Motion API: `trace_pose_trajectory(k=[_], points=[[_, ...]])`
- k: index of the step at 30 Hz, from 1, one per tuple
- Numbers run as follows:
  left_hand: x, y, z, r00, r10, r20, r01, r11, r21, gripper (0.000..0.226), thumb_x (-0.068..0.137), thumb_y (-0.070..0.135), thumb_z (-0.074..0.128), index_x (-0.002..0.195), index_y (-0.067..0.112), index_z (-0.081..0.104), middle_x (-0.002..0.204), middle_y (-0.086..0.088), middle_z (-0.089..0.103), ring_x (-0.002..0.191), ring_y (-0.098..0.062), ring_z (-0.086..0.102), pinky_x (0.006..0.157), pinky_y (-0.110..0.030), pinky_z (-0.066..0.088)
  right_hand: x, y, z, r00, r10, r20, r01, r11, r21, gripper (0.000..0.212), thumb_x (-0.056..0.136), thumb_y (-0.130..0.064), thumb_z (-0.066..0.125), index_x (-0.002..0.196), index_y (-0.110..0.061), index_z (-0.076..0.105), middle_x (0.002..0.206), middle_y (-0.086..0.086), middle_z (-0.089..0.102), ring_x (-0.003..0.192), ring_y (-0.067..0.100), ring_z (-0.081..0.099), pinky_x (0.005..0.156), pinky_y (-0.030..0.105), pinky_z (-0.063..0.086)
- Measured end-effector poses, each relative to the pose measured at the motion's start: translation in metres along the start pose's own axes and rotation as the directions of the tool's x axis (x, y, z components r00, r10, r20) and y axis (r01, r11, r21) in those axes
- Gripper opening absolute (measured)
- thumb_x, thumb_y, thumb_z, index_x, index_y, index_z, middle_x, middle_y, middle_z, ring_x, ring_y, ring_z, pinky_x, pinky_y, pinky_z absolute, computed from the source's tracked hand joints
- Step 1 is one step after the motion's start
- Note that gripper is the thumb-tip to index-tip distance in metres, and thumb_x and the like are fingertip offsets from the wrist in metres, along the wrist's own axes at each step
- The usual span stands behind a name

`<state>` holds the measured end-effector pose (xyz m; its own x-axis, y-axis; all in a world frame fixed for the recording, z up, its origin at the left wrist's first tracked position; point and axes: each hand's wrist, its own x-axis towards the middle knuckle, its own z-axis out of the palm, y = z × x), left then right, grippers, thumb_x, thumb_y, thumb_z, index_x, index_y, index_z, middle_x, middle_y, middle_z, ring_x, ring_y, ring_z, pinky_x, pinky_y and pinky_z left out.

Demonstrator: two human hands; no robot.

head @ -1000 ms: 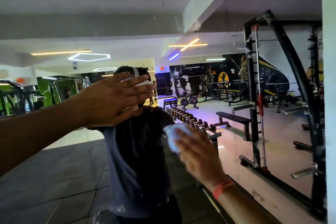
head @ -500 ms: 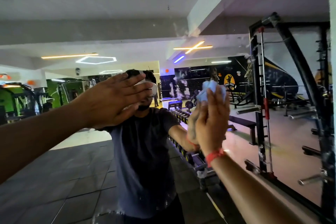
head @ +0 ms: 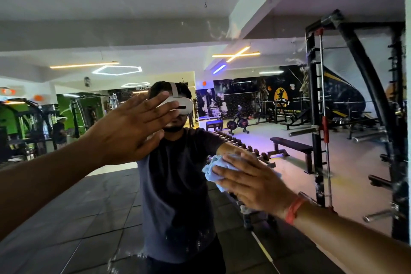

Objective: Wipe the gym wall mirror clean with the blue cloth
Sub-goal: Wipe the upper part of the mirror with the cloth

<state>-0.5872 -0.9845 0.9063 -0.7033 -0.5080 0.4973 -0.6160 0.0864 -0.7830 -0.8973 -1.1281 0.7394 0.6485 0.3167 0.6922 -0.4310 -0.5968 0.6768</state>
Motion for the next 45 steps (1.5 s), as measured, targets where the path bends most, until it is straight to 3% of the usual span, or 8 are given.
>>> trace_pose_trajectory(k=[15, 20, 24, 28, 33, 38, 41, 45], points=[[0.002, 0.008, 0.000, 0.998, -0.042, -0.050, 0.041, 0.999, -0.027, 0.055, 0.104, 0.033, 0.040, 0.155, 0.013, 0.043, 0.165, -0.006, 0.033, 0.157, -0.025, 0.019, 0.124, -0.053, 0.024, 0.014, 0.028, -0.007, 0.842, 0.525, -0.127, -0.525, 0.850, 0.037, 0.045, 0.103, -0.022, 0.048, 0.149, -0.020, 0.049, 0.164, 0.003, 0.037, 0.153, 0.035, 0.028, 0.118, 0.056, 0.032], [0.008, 0.005, -0.002, 0.998, -0.026, -0.053, 0.026, 1.000, -0.006, 0.056, 0.103, 0.034, 0.041, 0.155, 0.013, 0.042, 0.165, -0.006, 0.033, 0.157, -0.025, 0.018, 0.123, -0.054, 0.025, 0.028, 0.067, -0.024, 0.991, 0.120, -0.061, -0.125, 0.989, -0.082, 0.039, 0.104, -0.025, 0.051, 0.143, -0.025, 0.058, 0.159, -0.003, 0.044, 0.153, 0.024, 0.030, 0.120, 0.056, 0.030], [0.018, 0.001, -0.005, 0.998, -0.051, -0.044, 0.051, 0.999, -0.004, 0.057, 0.104, 0.037, 0.040, 0.157, 0.015, 0.040, 0.166, -0.004, 0.030, 0.158, -0.022, 0.015, 0.125, -0.050, 0.022, 0.062, 0.071, -0.021, 0.688, 0.689, -0.229, -0.683, 0.721, 0.117, 0.042, 0.102, -0.024, 0.046, 0.142, -0.017, 0.059, 0.157, 0.004, 0.047, 0.147, 0.035, 0.036, 0.113, 0.060, 0.036], [0.020, -0.003, -0.004, 0.999, -0.037, -0.028, 0.037, 0.999, 0.003, 0.058, 0.104, 0.039, 0.038, 0.157, 0.017, 0.038, 0.167, -0.003, 0.027, 0.158, -0.021, 0.013, 0.125, -0.050, 0.022, 0.038, 0.062, -0.015, 0.975, 0.213, -0.068, -0.217, 0.974, -0.065, 0.042, 0.105, -0.030, 0.051, 0.146, -0.021, 0.056, 0.160, 0.001, 0.043, 0.150, 0.034, 0.036, 0.117, 0.057, 0.034], [0.021, -0.001, -0.003, 0.998, -0.043, -0.043, 0.043, 0.999, 0.005, 0.058, 0.104, 0.039, 0.038, 0.157, 0.016, 0.039, 0.167, -0.004, 0.029, 0.158, -0.022, 0.015, 0.125, -0.050, 0.023, 0.050, 0.074, -0.022, 0.709, 0.680, -0.184, -0.682, 0.729, 0.065, 0.043, 0.102, -0.024, 0.045, 0.143, -0.017, 0.059, 0.160, 0.003, 0.043, 0.151, 0.036, 0.031, 0.117, 0.059, 0.032], [0.020, -0.008, -0.001, 0.999, -0.010, -0.039, 0.010, 1.000, 0.004, 0.058, 0.103, 0.036, 0.043, 0.158, 0.016, 0.037, 0.167, -0.003, 0.027, 0.158, -0.022, 0.015, 0.124, -0.052, 0.025, 0.041, 0.085, -0.022, 0.951, 0.294, -0.092, -0.301, 0.950, -0.078, 0.044, 0.101, -0.027, 0.049, 0.143, -0.022, 0.060, 0.159, -0.002, 0.044, 0.151, 0.029, 0.035, 0.119, 0.056, 0.032], [0.020, -0.008, -0.001, 0.999, -0.012, -0.034, 0.013, 1.000, 0.017, 0.058, 0.103, 0.036, 0.042, 0.158, 0.016, 0.037, 0.168, -0.003, 0.027, 0.158, -0.022, 0.014, 0.124, -0.052, 0.024, 0.053, 0.082, -0.024, 0.669, 0.707, -0.229, -0.704, 0.702, 0.110, 0.043, 0.100, -0.020, 0.049, 0.142, -0.018, 0.059, 0.160, 0.000, 0.042, 0.151, 0.034, 0.030, 0.114, 0.061, 0.036], [0.021, -0.010, -0.001, 1.000, -0.004, -0.028, 0.004, 1.000, 0.016, 0.057, 0.104, 0.036, 0.040, 0.158, 0.017, 0.037, 0.168, -0.002, 0.027, 0.158, -0.022, 0.014, 0.124, -0.052, 0.025, 0.067, 0.038, -0.003, 0.945, 0.308, -0.111, -0.310, 0.951, 0.002, 0.040, 0.104, -0.024, 0.054, 0.143, -0.015, 0.059, 0.160, 0.004, 0.042, 0.151, 0.032, 0.034, 0.119, 0.053, 0.034]])
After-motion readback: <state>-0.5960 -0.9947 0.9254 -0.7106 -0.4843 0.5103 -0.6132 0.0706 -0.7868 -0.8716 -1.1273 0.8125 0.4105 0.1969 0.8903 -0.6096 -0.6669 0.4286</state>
